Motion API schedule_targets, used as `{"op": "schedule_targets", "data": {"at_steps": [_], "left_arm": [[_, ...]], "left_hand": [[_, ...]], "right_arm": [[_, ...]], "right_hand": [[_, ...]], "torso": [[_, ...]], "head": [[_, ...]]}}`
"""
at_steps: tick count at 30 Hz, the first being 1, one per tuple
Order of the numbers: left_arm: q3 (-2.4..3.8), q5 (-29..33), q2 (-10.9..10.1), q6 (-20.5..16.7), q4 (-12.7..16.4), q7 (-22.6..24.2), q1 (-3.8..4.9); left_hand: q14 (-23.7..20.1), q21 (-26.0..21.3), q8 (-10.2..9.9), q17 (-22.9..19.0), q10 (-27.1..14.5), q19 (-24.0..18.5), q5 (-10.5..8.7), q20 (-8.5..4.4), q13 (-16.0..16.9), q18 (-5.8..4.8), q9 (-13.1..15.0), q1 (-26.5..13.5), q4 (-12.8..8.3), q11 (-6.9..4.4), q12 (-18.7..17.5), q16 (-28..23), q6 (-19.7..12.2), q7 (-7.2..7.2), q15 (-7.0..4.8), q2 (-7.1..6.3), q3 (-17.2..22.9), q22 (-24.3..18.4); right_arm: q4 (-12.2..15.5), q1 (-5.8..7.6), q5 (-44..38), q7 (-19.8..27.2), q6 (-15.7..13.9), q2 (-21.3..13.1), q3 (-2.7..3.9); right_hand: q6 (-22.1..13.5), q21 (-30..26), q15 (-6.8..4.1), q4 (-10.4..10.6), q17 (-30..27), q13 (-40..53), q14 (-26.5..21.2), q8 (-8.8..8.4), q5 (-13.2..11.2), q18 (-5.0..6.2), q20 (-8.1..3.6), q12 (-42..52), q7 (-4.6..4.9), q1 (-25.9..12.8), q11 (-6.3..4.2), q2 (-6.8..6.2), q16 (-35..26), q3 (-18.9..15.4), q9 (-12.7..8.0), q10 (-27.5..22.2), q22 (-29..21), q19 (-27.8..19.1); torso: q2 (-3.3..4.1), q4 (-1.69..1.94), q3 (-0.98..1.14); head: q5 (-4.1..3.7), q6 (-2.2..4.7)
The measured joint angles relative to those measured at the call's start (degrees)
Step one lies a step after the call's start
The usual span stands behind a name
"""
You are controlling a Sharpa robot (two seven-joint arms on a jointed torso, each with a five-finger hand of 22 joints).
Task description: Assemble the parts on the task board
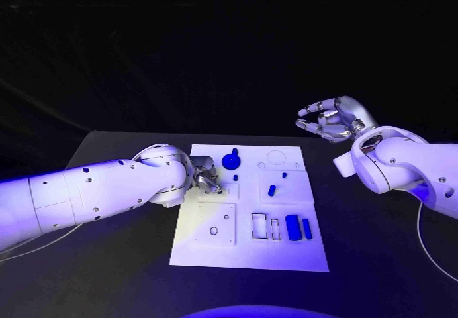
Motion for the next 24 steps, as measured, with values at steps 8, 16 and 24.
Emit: {"op": "schedule_targets", "data": {"at_steps": [8, 16, 24], "left_arm": [[0.0, 3.0, 0.9, 0.9, -1.5, -0.1, 0.42], [0.01, 6.1, 1.3, 2.6, -2.5, -0.6, 0.82], [0.01, 7.5, 1.7, 4.0, -3.1, -1.1, 0.95]], "left_hand": [[0.0, 0.0, 0.2, 0.0, 0.6, 0.0, 1.86, 0.0, 0.8, 0.0, -0.1, 0.0, 0.2, -0.16, 0.4, 0.0, 0.3, -0.06, 0.0, 0.02, 0.2, 0.0], [0.0, 0.0, 0.0, 0.0, 0.9, 0.0, 2.91, 0.0, 1.3, 0.0, -0.1, -0.5, 0.2, -0.13, 0.9, 0.0, 0.5, -0.08, 0.0, 0.53, 0.2, 0.0], [0.0, 0.0, 0.0, 0.0, 1.6, 0.0, 3.56, 0.0, 2.1, 0.0, -0.1, -1.5, 0.1, -0.42, 1.6, 0.0, 0.6, 0.01, 0.01, 0.9, 0.1, 0.0]], "right_arm": [[0.0, -0.01, 0.0, 0.0, 0.0, 0.0, 0.0], [0.0, -0.01, 0.0, 0.0, 0.1, -0.1, 0.0], [0.0, -0.01, 0.0, -0.1, 0.1, -0.1, -0.01]], "right_hand": [[0.0, 0.0, 0.0, 0.0, 0.0, 0.0, 0.0, 0.21, 0.0, 0.0, 0.0, 0.0, 0.0, -0.3, 0.0, -0.29, 0.0, 0.0, 0.0, 0.0, 0.0, 0.0], [0.0, 0.0, 0.0, 0.0, 0.0, 0.0, 0.0, 0.21, 0.0, 0.0, 0.0, 0.0, 0.0, -0.3, 0.0, -0.29, 0.0, 0.0, 0.0, 0.0, 0.0, 0.0], [0.0, 0.0, 0.0, -0.2, 0.0, 0.0, 0.0, 0.21, 0.0, 0.0, 0.0, 0.0, 0.0, -0.3, -0.2, -0.29, 0.0, 0.2, 0.0, -0.2, 0.0, 0.0]], "torso": [[-0.03, 0.02, 0.05], [-0.02, 0.02, 0.05], [-0.01, 0.02, 0.05]], "head": [[-0.07, -0.07], [-0.03, -0.25], [-0.14, -0.38]]}}
